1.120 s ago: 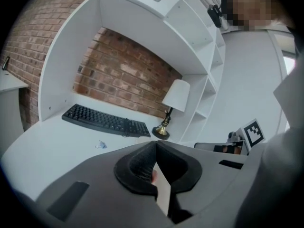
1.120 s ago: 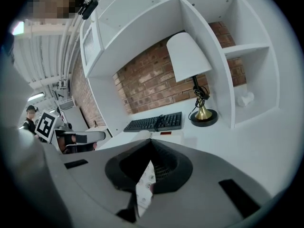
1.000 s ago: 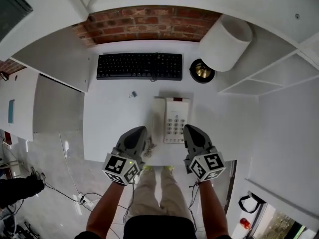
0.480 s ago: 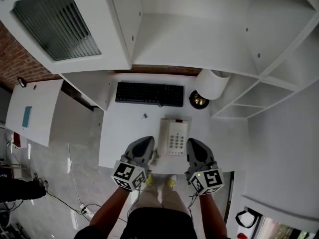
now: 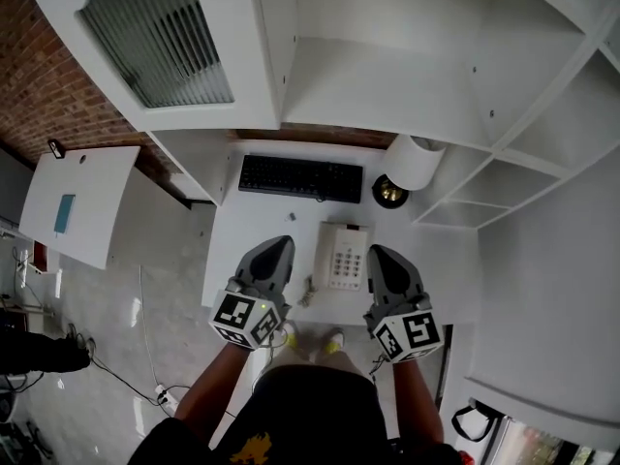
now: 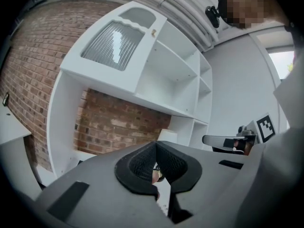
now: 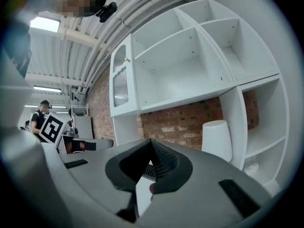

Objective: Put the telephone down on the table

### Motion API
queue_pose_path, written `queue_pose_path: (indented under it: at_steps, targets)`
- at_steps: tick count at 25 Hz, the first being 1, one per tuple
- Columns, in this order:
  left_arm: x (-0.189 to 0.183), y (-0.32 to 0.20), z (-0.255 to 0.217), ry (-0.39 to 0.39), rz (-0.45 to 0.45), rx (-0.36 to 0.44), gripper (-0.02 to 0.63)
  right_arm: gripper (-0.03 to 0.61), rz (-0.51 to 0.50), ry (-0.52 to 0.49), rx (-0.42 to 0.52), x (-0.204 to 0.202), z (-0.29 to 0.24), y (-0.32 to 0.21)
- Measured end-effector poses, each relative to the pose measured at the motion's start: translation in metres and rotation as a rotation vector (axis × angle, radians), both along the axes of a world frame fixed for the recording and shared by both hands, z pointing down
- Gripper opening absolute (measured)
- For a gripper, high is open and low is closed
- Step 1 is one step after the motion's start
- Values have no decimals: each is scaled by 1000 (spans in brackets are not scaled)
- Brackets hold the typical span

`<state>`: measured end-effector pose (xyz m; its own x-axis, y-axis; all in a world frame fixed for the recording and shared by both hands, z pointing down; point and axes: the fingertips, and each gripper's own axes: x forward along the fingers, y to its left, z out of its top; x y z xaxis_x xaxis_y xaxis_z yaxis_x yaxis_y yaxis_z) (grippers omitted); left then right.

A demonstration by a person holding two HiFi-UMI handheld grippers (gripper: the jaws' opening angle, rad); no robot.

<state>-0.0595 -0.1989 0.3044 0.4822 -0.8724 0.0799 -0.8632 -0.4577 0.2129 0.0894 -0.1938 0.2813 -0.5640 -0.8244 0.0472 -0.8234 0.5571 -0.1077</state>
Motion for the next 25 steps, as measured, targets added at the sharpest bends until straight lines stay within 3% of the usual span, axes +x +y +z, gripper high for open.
queue_pose_path:
  at_steps: [4, 10, 15, 25]
  targets:
    - [3, 9, -14, 4, 3, 15, 17, -8, -17, 23, 31, 0, -21, 8]
    - [11, 16, -42, -40, 45, 121, 17, -8, -37, 72, 73, 6, -34, 21]
    - [23, 20, -47, 6, 66, 120, 17, -6, -63, 102, 108, 4, -39, 21]
    - [29, 22, -53, -48, 97, 174, 17, -8, -63, 101, 122, 6, -47, 7]
